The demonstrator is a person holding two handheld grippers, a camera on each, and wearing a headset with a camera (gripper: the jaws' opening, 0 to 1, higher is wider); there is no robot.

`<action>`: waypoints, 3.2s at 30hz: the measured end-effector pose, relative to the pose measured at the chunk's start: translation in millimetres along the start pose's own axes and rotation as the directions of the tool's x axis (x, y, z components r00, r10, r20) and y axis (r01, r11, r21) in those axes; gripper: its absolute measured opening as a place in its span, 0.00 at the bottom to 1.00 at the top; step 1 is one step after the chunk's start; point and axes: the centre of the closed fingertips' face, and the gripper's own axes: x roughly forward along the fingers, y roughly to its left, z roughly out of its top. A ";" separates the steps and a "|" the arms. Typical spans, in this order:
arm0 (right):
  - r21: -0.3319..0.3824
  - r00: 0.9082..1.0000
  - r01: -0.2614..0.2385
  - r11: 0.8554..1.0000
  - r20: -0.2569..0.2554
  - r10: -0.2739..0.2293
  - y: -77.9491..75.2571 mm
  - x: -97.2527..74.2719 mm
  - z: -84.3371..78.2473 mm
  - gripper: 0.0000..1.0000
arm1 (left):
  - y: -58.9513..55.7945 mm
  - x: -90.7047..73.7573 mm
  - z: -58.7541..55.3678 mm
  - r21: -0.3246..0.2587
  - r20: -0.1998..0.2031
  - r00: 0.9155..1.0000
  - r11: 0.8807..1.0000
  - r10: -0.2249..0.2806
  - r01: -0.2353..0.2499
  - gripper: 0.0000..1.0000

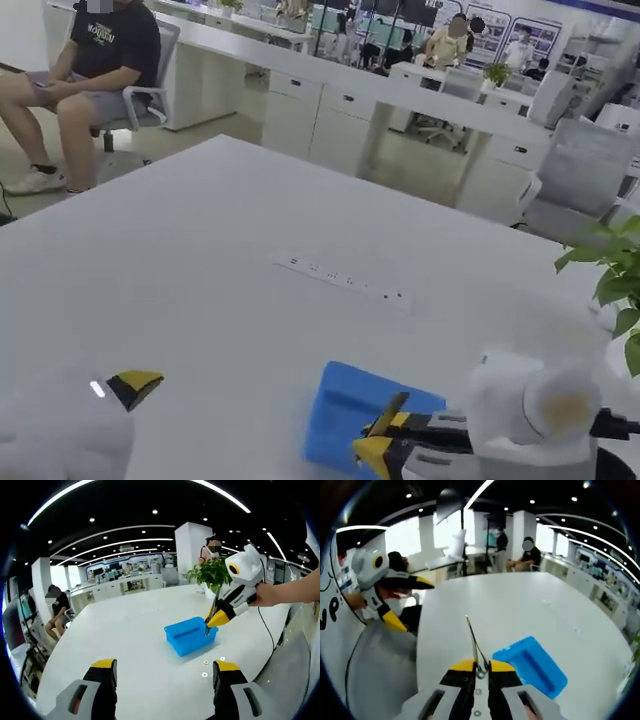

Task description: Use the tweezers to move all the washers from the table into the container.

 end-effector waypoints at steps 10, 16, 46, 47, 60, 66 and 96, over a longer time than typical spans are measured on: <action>0.064 0.999 0.044 0.997 -0.005 -0.043 -36.8 16.7 0.6 0.06 | 12.1 3.8 -24.1 0.001 -0.027 0.992 0.993 0.122 -0.122 0.99; 0.106 0.999 0.049 0.993 -0.018 -0.048 -50.8 39.4 -6.6 0.06 | 11.3 11.9 -28.5 0.027 -0.039 0.992 0.993 0.118 -0.117 0.97; 0.203 0.994 0.061 0.977 -0.101 -0.041 -72.2 103.0 -47.1 0.07 | 4.0 19.4 -43.4 0.103 -0.115 0.986 0.989 0.118 -0.107 0.99; 0.201 0.994 0.060 0.978 -0.106 -0.039 -70.8 103.5 -48.0 0.07 | 4.2 19.3 -43.4 0.102 -0.115 0.986 0.989 0.119 -0.107 0.99; 0.209 0.997 0.058 0.976 -0.061 -0.046 -65.1 87.0 -33.6 0.07 | 4.7 19.9 -45.0 0.114 -0.120 0.985 0.987 0.123 -0.109 0.99; 0.198 0.998 0.058 0.978 0.007 -0.061 -52.4 61.3 -13.9 0.07 | 4.5 20.1 -45.1 0.121 -0.116 0.986 0.987 0.123 -0.109 0.99; 0.211 0.998 -0.054 0.976 -0.005 0.056 30.4 53.3 -38.2 0.07 | 4.6 20.2 -45.9 0.160 -0.121 0.983 0.980 0.136 -0.115 0.98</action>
